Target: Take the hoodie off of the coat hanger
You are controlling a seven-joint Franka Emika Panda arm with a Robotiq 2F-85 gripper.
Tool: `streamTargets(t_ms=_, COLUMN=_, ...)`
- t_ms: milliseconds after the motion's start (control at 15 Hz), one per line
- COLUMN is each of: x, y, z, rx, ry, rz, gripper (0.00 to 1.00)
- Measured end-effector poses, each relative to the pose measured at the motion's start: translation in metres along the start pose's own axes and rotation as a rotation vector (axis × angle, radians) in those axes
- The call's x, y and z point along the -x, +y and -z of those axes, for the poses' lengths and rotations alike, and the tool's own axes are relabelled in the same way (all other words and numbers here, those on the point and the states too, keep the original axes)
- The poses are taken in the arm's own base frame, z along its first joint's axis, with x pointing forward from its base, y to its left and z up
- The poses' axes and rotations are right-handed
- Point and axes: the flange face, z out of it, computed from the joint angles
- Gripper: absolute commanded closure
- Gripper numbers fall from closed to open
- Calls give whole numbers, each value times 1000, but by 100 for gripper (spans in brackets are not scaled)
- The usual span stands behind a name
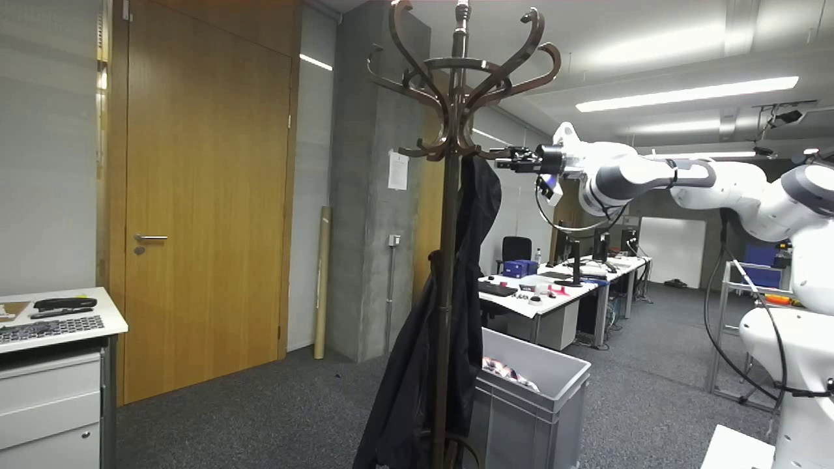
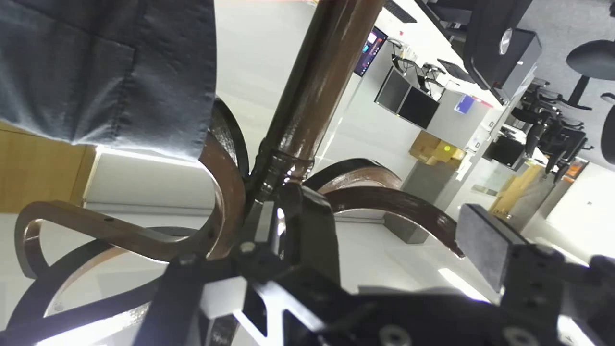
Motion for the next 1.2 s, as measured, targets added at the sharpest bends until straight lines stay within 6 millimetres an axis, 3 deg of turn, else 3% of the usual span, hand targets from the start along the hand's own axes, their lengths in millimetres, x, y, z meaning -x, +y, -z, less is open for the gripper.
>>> streamTargets(t_ms=1200, x=-11, y=-9, z=-3, rx=-12, ry=6, rz=-30, gripper=0)
